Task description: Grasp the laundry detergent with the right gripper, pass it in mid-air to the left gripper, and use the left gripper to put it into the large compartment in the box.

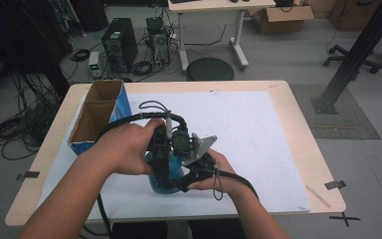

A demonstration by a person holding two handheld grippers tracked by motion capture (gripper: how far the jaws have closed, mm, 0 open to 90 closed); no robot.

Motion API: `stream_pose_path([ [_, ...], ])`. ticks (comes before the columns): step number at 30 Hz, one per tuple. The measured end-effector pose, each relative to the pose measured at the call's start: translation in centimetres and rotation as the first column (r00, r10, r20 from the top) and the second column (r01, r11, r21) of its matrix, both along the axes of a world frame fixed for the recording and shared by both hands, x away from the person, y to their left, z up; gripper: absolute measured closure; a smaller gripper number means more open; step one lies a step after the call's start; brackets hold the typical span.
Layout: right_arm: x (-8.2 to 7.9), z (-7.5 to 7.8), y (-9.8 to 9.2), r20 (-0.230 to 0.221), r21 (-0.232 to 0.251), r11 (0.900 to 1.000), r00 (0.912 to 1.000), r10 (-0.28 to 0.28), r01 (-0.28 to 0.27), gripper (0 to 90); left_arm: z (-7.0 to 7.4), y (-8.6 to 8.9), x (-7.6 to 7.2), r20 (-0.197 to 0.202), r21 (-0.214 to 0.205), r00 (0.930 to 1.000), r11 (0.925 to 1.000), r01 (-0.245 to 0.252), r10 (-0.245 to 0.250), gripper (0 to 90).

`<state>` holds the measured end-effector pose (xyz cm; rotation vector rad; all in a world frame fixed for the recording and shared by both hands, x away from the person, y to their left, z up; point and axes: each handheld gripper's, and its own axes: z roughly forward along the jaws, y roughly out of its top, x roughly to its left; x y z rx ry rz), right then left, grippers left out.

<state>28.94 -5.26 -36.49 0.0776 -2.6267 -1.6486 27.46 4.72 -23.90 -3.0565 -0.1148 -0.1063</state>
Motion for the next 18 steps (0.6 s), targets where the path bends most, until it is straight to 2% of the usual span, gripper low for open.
stream_pose_path([
  [3, 0.1, 0.0, -0.2, 0.016, 0.005, 1.0, 0.9998, 0.008, -0.008, 40.8, 0.2, -0.2, 0.1, -0.009, 0.001, 0.9999, 1.0, -0.006, 0.006, 38.8],
  [4, 0.1, -0.1, -0.2, 0.011, 0.009, 1.0, 0.9999, 0.003, -0.003, 36.0, 0.3, -0.2, 0.1, -0.007, 0.001, 0.9999, 1.0, -0.01, 0.01, 38.8],
  [5, 0.0, -0.2, -0.3, -0.016, 0.005, 1.0, 0.9999, -0.001, 0.001, 30.4, 0.5, -0.2, 0.2, -0.005, 0.001, 0.9999, 0.9999, -0.012, 0.012, 38.8],
  [6, 0.0, -0.2, -0.3, -0.016, 0.005, 1.0, 0.9999, -0.001, 0.001, 30.4, 0.5, -0.2, 0.2, -0.005, 0.001, 0.9999, 0.9999, -0.012, 0.012, 38.7],
  [7, 0.0, -0.3, -0.6, -0.037, 0.009, 0.9998, 0.9992, -0.015, 0.015, 24.2, 0.8, -0.2, 0.3, -0.007, -0.004, 0.9998, 0.9998, -0.018, 0.018, 38.7],
  [8, 0.0, -0.3, -0.7, -0.027, 0.018, 0.9996, 0.9994, -0.023, 0.023, 22.6, 0.9, -0.2, 0.4, -0.01, -0.004, 0.9997, 0.9998, -0.021, 0.021, 38.7],
  [12, 0.2, -0.3, -1.5, -0.033, 0.038, 0.998, 0.9982, -0.049, 0.051, 16.9, 1.2, -0.1, 0.6, -0.016, -0.004, 0.9994, 0.9995, -0.03, 0.03, 38.7],
  [13, 0.3, -0.2, -2.0, -0.049, 0.041, 0.9968, 0.9966, -0.067, 0.069, 13.7, 1.3, -0.1, 0.6, -0.019, -0.006, 0.9989, 0.9991, -0.042, 0.042, 38.7],
  [16, 0.4, -0.1, -2.6, -0.048, 0.044, 0.9952, 0.9952, -0.085, 0.087, 9.6, 1.6, 0.1, 0.8, -0.024, -0.004, 0.9976, 0.9979, -0.065, 0.065, 38.7],
  [18, 0.4, 0.0, -3.2, -0.063, 0.047, 0.9942, 0.9936, -0.094, 0.097, 8.0, 1.7, 0.3, 1.0, -0.029, -0.01, 0.9953, 0.9957, -0.092, 0.092, 38.7],
])
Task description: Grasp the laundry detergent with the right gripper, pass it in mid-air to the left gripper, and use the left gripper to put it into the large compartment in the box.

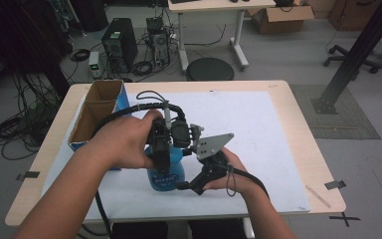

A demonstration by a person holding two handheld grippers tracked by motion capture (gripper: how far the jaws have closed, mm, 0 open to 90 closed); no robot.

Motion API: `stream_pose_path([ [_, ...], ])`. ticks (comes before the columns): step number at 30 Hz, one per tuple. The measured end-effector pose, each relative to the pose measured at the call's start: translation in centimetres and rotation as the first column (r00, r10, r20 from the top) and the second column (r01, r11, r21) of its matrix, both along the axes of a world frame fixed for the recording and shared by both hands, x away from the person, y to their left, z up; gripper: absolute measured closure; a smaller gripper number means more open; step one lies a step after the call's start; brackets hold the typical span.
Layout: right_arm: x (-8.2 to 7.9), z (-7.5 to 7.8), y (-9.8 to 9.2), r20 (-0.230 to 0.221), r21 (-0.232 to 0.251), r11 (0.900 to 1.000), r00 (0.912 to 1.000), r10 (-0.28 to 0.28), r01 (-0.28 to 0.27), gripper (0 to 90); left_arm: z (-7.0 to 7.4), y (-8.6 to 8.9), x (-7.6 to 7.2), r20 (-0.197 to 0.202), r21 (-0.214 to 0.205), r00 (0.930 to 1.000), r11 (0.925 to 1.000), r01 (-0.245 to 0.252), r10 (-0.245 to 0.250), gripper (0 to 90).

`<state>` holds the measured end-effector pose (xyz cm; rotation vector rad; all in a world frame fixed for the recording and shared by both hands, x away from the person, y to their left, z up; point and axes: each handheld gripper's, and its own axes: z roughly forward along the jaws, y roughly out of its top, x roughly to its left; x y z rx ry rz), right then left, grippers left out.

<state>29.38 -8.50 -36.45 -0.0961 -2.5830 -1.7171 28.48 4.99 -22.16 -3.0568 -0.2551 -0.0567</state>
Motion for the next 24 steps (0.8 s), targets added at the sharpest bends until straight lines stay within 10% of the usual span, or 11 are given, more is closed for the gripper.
stream_pose_path([
  [9, 0.5, 0.9, -4.3, -0.018, -0.016, 0.9985, 0.9984, -0.054, 0.053, 1.4, 1.0, 0.9, 1.0, -0.021, 0.016, 0.9921, 0.9922, -0.124, 0.124, 38.7],
  [15, 0.7, 1.5, -6.7, -0.013, -0.027, 0.9957, 0.996, -0.089, 0.089, 1.0, 2.4, 2.0, 1.9, -0.029, 0.0, 0.9745, 0.9749, -0.223, 0.223, 38.6],
  [21, 0.9, 2.4, -9.6, -0.017, -0.052, 0.9881, 0.9892, -0.146, 0.145, 0.5, 4.3, 3.6, 3.2, -0.032, -0.025, 0.9433, 0.9432, -0.331, 0.33, 38.6],
  [24, 1.0, 3.0, -10.5, -0.01, -0.054, 0.9855, 0.9868, -0.162, 0.161, 0.5, 5.6, 4.7, 3.9, -0.028, -0.053, 0.9119, 0.9104, -0.41, 0.409, 38.6],
])
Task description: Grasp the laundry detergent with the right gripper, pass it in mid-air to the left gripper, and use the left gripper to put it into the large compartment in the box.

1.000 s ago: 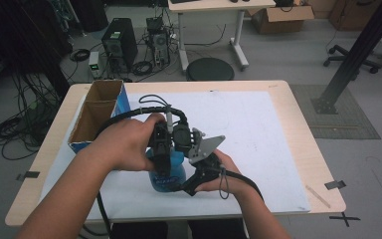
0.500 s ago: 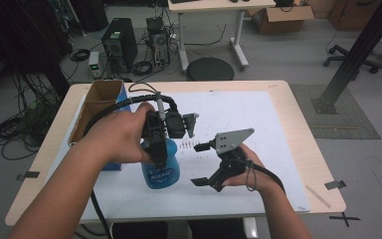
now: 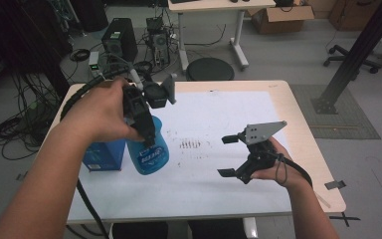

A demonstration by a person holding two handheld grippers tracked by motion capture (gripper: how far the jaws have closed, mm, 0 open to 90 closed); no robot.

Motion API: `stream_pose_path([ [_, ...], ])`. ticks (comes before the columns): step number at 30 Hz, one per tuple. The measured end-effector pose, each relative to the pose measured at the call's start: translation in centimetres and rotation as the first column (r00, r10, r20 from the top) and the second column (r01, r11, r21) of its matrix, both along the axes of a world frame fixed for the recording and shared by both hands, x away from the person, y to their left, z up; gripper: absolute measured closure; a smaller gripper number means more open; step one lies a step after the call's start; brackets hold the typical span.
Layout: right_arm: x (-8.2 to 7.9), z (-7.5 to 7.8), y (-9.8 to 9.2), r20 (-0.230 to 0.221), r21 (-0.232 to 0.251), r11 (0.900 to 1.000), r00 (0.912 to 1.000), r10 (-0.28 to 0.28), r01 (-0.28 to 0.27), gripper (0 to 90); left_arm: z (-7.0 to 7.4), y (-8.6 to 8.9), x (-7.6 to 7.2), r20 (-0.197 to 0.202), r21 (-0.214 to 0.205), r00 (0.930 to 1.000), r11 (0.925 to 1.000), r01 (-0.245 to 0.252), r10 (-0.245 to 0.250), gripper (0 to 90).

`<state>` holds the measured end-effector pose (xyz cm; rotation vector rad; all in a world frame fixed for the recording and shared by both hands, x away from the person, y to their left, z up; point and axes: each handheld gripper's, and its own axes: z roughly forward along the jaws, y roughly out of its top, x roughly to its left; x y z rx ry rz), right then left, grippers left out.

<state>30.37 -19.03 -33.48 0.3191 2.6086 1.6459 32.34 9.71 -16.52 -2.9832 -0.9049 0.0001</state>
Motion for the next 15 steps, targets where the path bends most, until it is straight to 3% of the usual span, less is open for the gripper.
stream_pose_path([
  [1, 0.0, 0.0, 0.0, 0.0, 0.0, 1.0, 1.0, 0.0, 0.0, 0.5, 0.0, 0.0, 0.0, 0.0, 0.0, 1.0, 1.0, 0.0, 0.0, 38.6],
  [5, 0.1, 0.6, -1.0, 0.007, -0.016, 0.9998, 0.9999, -0.01, 0.01, 0.5, 1.4, 1.0, 0.6, 0.015, 0.002, 0.9971, 0.9972, -0.075, 0.075, 38.6],
  [11, 0.2, 0.6, -1.4, -0.002, -0.033, 0.9993, 0.9998, -0.017, 0.017, 0.5, 3.1, 2.5, 1.7, 0.016, 0.022, 0.9856, 0.9854, -0.169, 0.168, 38.6],
  [13, 0.2, 0.7, -1.5, -0.002, -0.03, 0.9994, 0.9998, -0.019, 0.019, 0.6, 3.8, 3.0, 1.9, 0.021, 0.021, 0.9797, 0.9797, -0.2, 0.199, 38.6],
  [15, 0.3, 0.7, -1.6, -0.003, -0.031, 0.9993, 0.9998, -0.019, 0.019, 0.5, 4.4, 3.5, 2.1, 0.027, 0.003, 0.9677, 0.968, -0.251, 0.251, 38.6],
])
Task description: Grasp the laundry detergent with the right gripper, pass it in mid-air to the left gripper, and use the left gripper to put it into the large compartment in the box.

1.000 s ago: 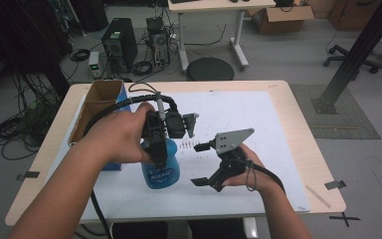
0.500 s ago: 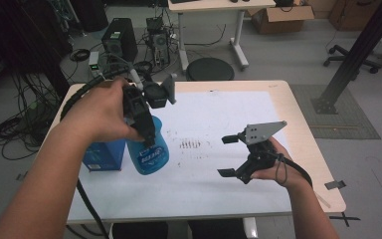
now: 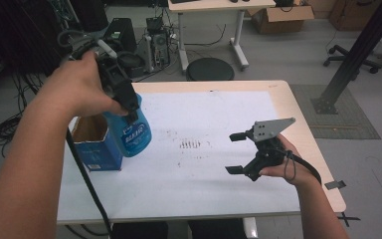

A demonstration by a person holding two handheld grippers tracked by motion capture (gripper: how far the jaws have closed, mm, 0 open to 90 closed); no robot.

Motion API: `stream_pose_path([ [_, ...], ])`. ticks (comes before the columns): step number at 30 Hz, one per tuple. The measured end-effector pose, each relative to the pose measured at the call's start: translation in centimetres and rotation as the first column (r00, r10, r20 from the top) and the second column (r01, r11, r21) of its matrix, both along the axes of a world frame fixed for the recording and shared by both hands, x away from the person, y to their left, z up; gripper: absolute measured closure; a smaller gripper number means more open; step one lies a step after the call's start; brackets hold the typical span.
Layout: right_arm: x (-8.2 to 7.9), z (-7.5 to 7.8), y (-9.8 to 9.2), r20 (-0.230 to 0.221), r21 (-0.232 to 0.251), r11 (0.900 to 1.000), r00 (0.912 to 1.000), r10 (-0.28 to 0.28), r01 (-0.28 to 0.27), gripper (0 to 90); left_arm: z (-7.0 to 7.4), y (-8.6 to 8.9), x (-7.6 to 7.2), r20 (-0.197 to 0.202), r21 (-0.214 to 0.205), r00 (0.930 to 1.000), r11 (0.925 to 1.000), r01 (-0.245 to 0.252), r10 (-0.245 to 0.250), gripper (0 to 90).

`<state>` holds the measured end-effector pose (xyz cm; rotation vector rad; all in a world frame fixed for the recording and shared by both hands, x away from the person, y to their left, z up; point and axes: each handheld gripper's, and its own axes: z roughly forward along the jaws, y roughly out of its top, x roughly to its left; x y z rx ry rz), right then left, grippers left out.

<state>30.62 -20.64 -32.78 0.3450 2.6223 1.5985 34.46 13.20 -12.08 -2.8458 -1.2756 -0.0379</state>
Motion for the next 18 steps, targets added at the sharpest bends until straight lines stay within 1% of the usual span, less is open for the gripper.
stream_pose_path([
  [2, 0.0, 0.0, -0.1, 0.0, -0.001, 1.0, 1.0, -0.002, 0.002, 0.6, 0.6, 0.5, 0.2, 0.004, -0.007, 0.9992, 0.9992, -0.04, 0.04, 38.6],
  [3, 0.1, 0.1, -0.2, -0.001, -0.005, 1.0, 1.0, -0.003, 0.003, 0.6, 1.2, 1.0, 0.4, 0.005, -0.008, 0.9978, 0.9978, -0.066, 0.066, 38.6],
  [4, 0.1, 0.1, -0.2, -0.001, -0.005, 1.0, 1.0, -0.003, 0.003, 0.6, 1.2, 1.0, 0.4, 0.005, -0.008, 0.9978, 0.9978, -0.066, 0.066, 38.6],
  [5, 0.1, 0.1, -0.2, 0.0, -0.004, 1.0, 1.0, -0.006, 0.006, 0.6, 1.4, 1.2, 0.6, 0.007, -0.01, 0.9965, 0.9965, -0.083, 0.083, 38.6],
  [7, 0.2, 0.2, -0.4, -0.001, -0.006, 1.0, 1.0, -0.007, 0.007, 0.6, 1.8, 1.7, 0.8, 0.009, -0.018, 0.992, 0.9919, -0.126, 0.126, 38.6],
  [9, 0.3, 0.4, -0.5, 0.0, -0.01, 0.9999, 0.9999, -0.012, 0.012, 0.6, 2.1, 2.3, 1.0, 0.01, -0.024, 0.9855, 0.9853, -0.169, 0.17, 38.6],
  [10, 0.3, 0.5, -0.6, 0.001, -0.011, 0.9998, 0.9999, -0.014, 0.014, 0.6, 2.3, 2.6, 1.2, 0.009, -0.026, 0.9815, 0.9813, -0.191, 0.191, 38.6],
  [13, 0.5, 0.8, -0.9, 0.004, -0.022, 0.9995, 0.9997, -0.022, 0.022, 0.7, 2.7, 3.7, 1.7, 0.014, -0.031, 0.9654, 0.9651, -0.26, 0.26, 38.6],
  [15, 0.6, 0.9, -1.1, 0.006, -0.028, 0.9992, 0.9996, -0.027, 0.027, 0.6, 3.1, 4.4, 2.1, 0.009, -0.019, 0.9558, 0.9557, -0.294, 0.294, 38.6],
  [16, 0.7, 1.0, -1.2, 0.006, -0.032, 0.999, 0.9995, -0.03, 0.03, 0.7, 3.2, 4.9, 2.4, 0.011, -0.011, 0.9492, 0.9493, -0.314, 0.314, 38.6],
  [17, 0.8, 1.2, -1.3, 0.006, -0.041, 0.9986, 0.9994, -0.033, 0.033, 0.7, 3.4, 5.2, 2.5, 0.012, -0.005, 0.9446, 0.9447, -0.328, 0.328, 38.5],
  [18, 1.0, 1.4, -1.5, 0.009, -0.055, 0.9978, 0.9992, -0.038, 0.039, 0.8, 3.7, 5.8, 2.8, 0.013, -0.002, 0.9352, 0.9353, -0.354, 0.354, 38.6],
])
